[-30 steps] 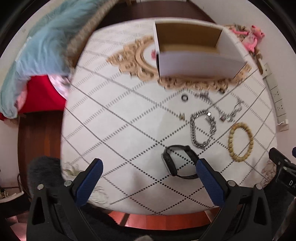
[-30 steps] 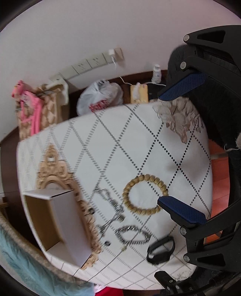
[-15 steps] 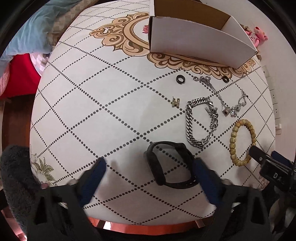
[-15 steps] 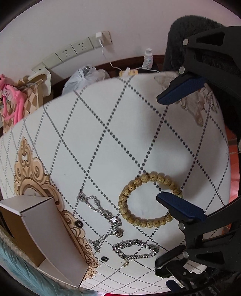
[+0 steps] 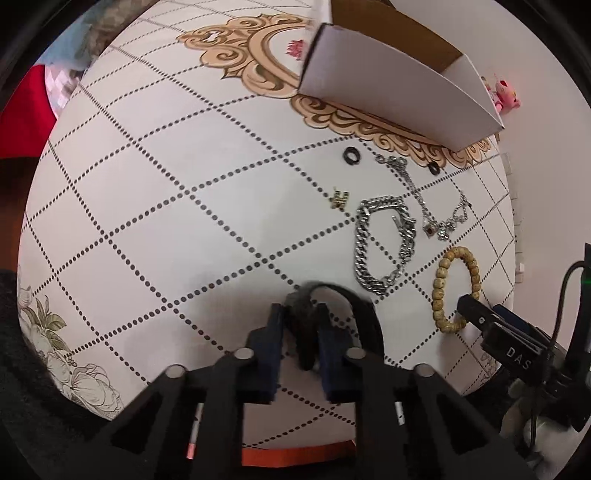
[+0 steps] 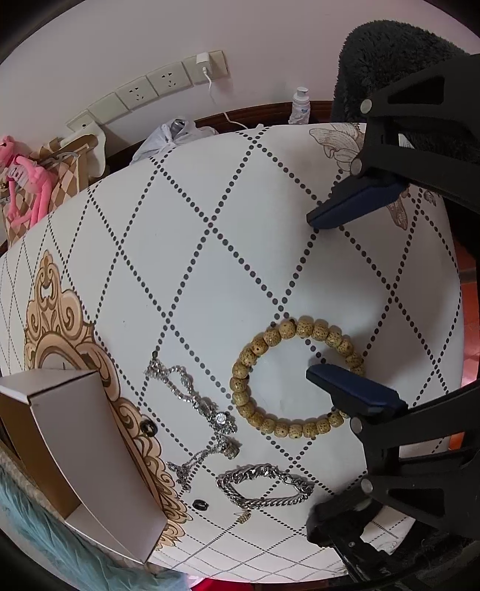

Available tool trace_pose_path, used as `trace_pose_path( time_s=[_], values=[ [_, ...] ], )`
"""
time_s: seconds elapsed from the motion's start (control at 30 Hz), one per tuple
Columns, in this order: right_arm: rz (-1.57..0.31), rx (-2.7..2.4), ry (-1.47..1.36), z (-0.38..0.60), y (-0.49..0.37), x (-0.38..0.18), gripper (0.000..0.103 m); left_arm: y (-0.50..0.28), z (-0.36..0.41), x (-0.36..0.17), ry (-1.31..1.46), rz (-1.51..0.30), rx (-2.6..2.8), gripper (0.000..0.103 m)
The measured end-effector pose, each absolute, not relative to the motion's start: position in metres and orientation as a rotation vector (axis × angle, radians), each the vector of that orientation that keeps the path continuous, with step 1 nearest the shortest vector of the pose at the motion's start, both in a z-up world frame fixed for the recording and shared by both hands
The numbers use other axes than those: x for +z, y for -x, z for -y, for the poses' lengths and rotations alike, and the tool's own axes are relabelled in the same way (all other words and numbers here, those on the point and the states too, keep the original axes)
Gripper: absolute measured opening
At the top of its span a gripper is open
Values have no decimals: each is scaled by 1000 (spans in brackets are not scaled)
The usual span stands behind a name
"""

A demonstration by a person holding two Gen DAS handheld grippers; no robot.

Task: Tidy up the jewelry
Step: 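Close left tool on the black watch band while right tool grasps the bead bracelet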

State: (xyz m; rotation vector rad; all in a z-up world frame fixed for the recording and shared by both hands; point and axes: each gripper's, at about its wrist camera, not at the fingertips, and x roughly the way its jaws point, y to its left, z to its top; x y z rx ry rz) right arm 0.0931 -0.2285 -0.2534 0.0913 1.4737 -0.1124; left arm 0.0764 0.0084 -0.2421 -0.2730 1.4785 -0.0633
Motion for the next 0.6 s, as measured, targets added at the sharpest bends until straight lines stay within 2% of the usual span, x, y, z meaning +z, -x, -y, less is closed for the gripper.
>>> trace_pose_path(
  time_s=[0.13,0.17,0.2,0.23,0.27,0.6],
  values=[
    [-1454,-92,-74,222,-93,-249,58,-75,-14,-240,258,-1457,-64,10],
    [-1447,-86,-68,217,-93,-247,50,-74,-15,-235,252,-1450,-61,10],
    [-1441,-82,-63,214,-92,-245,36,-74,-16,-232,242,-1438,-58,10],
    [-1435,-80,-60,211,-92,-244,29,-75,-17,-224,242,-1434,-60,10],
    [-1430,-79,-62,210,-92,-242,10,-76,-17,-221,234,-1426,-57,10],
    [-1337,-29,-185,211,-84,-219,9,-80,-10,-177,82,-1302,-38,10]
  ],
)
